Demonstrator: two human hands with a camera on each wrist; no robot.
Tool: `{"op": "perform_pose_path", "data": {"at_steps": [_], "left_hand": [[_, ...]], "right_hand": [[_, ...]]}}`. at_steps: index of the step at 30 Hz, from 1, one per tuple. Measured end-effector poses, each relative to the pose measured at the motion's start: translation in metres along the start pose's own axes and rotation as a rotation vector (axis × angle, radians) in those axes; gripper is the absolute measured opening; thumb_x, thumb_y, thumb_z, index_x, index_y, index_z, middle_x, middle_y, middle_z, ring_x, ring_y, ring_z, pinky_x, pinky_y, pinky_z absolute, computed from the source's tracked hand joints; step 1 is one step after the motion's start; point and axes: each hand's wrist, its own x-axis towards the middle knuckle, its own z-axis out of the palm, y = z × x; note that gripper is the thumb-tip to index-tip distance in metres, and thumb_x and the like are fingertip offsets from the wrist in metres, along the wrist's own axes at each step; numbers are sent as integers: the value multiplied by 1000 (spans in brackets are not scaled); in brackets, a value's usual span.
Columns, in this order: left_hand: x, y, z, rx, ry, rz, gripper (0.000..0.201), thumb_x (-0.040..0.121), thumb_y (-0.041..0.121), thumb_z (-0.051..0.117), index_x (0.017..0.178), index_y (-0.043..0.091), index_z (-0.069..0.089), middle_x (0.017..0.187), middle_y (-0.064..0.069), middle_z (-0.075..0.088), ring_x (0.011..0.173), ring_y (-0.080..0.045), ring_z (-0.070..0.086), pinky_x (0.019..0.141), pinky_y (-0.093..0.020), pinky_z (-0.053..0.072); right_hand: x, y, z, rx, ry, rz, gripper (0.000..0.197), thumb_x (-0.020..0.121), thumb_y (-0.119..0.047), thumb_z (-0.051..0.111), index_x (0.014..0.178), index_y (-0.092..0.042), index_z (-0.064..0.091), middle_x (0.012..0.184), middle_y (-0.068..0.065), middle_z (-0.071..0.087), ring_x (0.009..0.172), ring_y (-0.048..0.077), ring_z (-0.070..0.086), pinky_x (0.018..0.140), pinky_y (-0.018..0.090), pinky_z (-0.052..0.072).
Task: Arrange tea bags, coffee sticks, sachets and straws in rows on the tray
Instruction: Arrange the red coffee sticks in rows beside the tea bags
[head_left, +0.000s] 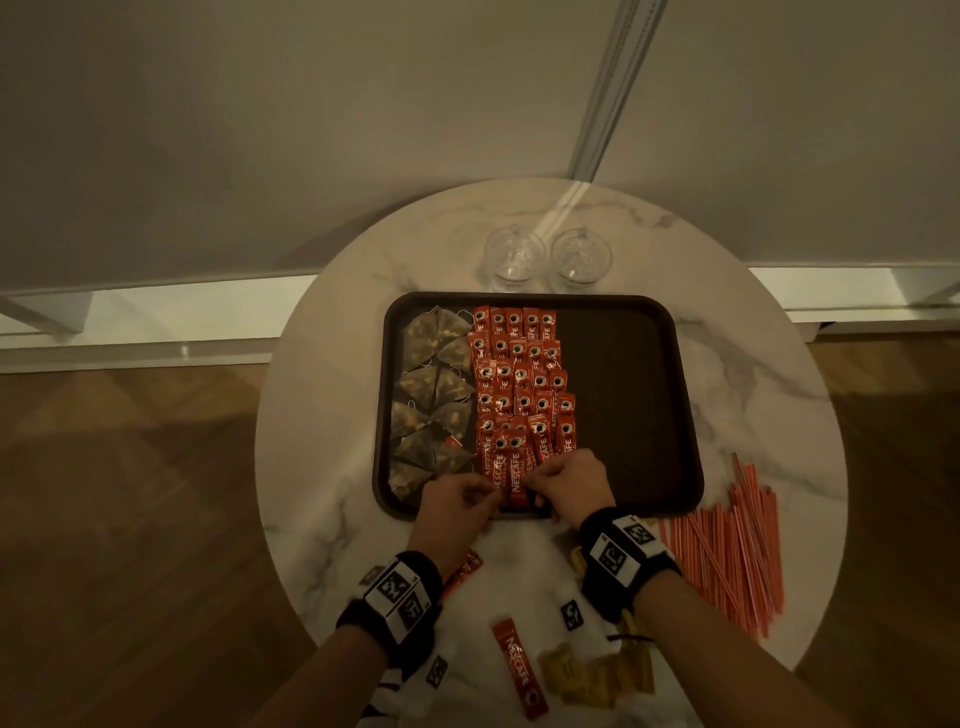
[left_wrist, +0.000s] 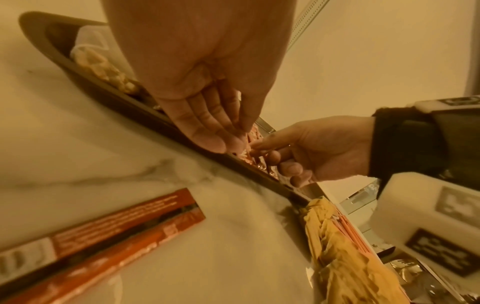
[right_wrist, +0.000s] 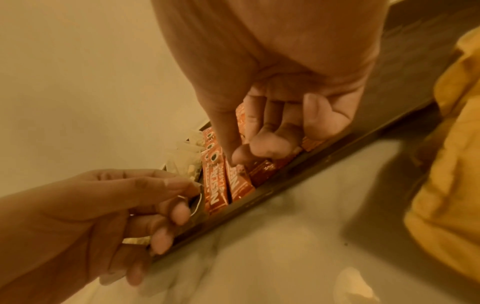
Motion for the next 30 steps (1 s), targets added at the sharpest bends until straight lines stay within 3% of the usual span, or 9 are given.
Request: {"op": "perform_pose_path", "data": {"at_steps": [3,6,11,15,18,22,26,28,30], "left_hand": [[-12,-3,-5,-10,16,45,8,91,15,64,89,17,71,76,3,70,63,-6,65,63,-16,53],[-29,-16,-15,142,23,68,8,91,22,64,91,20,73,81,8,70,73,-4,65,71,-20,53],[-59,-53,-27,543,25,72,17,89,42,61,101,30,66,97,14,62,87,-6,56,74,-23,46],[-80,-76,-23,683,39,99,32,87,39,62,117,30,57,112,12,51,103,-10,49,78,-28,48],[-89,-76,-16,717,50,86,22,88,31,60,110,28,57,108,9,53,101,-13,50,74,-25,41],[-93,-59,-8,516,149,56,8,86,20,65,86,26,60,92,5,60,91,-16,55,74,-26,42],[-104,-30,4,484,318,265,7,84,18,67,86,23,62,95,7,65,89,-12,55,78,-27,46],[-111,-14,12,503,310,374,5,85,15,65,87,20,62,94,5,65,86,-15,59,75,-30,50],[-117,-1,18,500,283,467,7,84,11,64,87,17,61,89,4,61,80,-16,58,69,-27,47]], "right_hand": [[-4,-1,-4,-60,19,-36,14,84,-25,74,70,-24,72,70,-1,70,65,12,67,69,36,60],[-15,2,-11,-56,47,-102,11,84,-24,74,74,-23,71,70,-3,70,65,9,66,71,33,60],[-55,24,-4,-165,-66,-206,17,87,-29,71,72,-20,71,63,-3,68,54,5,60,60,27,54],[-78,42,6,-198,-155,-192,21,92,-32,64,73,-23,68,64,-2,68,52,4,57,54,17,46],[-88,49,12,-141,-231,-153,20,95,-29,61,80,-18,69,67,2,68,54,8,58,51,18,47],[-99,49,14,22,-261,-154,22,97,-27,57,90,-10,70,72,13,71,53,15,58,55,26,51],[-111,38,9,292,-292,-142,35,98,-36,53,98,-5,68,77,16,74,54,20,63,47,19,43],[-116,35,3,408,-299,-199,28,97,-28,56,98,-3,68,79,17,73,56,21,65,48,21,43],[-120,34,-6,463,-266,-250,16,96,-16,58,97,-4,69,80,16,72,57,19,65,49,21,43]]}}
